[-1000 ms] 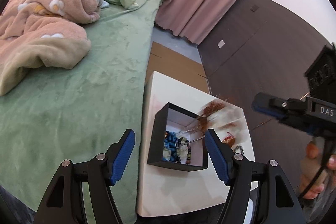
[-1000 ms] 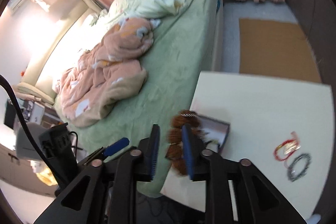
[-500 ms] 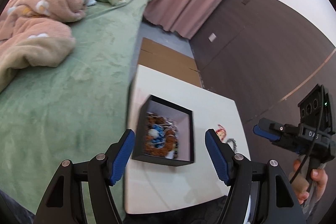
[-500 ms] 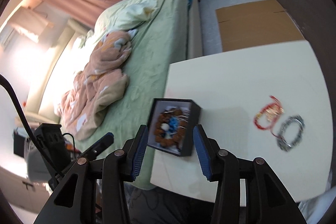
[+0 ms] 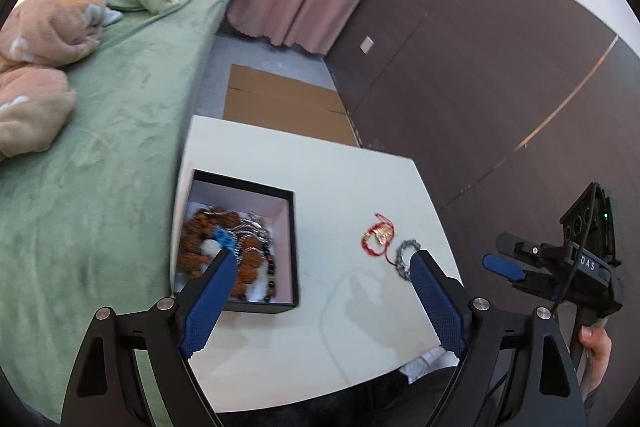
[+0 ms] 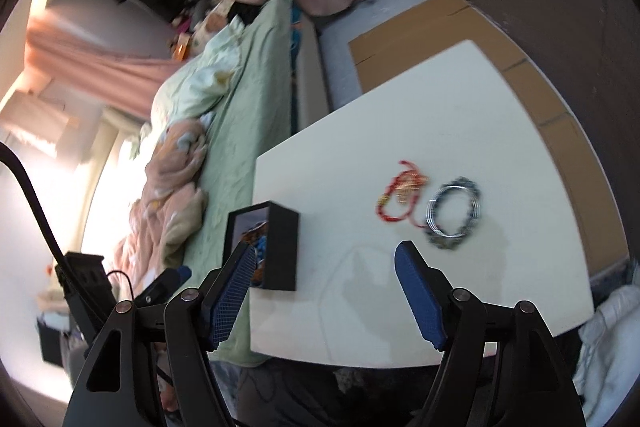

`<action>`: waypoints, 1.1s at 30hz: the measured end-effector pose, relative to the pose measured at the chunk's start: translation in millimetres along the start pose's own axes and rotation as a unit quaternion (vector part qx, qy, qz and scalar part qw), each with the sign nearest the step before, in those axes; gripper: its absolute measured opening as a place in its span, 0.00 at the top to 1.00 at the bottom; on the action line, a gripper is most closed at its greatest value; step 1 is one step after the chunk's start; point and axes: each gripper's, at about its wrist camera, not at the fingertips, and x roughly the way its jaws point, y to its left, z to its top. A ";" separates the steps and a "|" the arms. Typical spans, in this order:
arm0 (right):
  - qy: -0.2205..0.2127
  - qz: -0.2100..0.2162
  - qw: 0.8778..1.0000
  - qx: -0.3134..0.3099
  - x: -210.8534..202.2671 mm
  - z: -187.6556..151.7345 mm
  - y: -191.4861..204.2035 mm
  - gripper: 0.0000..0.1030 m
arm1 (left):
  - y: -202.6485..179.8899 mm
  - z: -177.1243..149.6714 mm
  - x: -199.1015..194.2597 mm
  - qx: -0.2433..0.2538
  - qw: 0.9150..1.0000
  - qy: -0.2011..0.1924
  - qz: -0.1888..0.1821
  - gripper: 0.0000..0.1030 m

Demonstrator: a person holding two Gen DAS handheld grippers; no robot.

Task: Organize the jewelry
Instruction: 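Move the left tool to the red string bracelet and grasp it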

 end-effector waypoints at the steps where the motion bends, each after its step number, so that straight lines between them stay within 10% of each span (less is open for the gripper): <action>1: -0.003 0.000 1.000 0.007 -1.2 -0.6 -5.9 0.30 | -5.0 -0.1 2.9 0.005 1.000 0.003 -0.001 0.14; 22: -0.073 -0.054 0.992 0.084 13.0 -11.0 -81.3 0.30 | -76.4 -7.0 107.5 0.121 0.990 0.076 0.019 0.15; 33: -0.063 -0.041 0.991 0.111 10.8 -11.2 -104.9 0.30 | -79.2 -12.1 172.9 0.131 0.982 0.130 0.049 0.44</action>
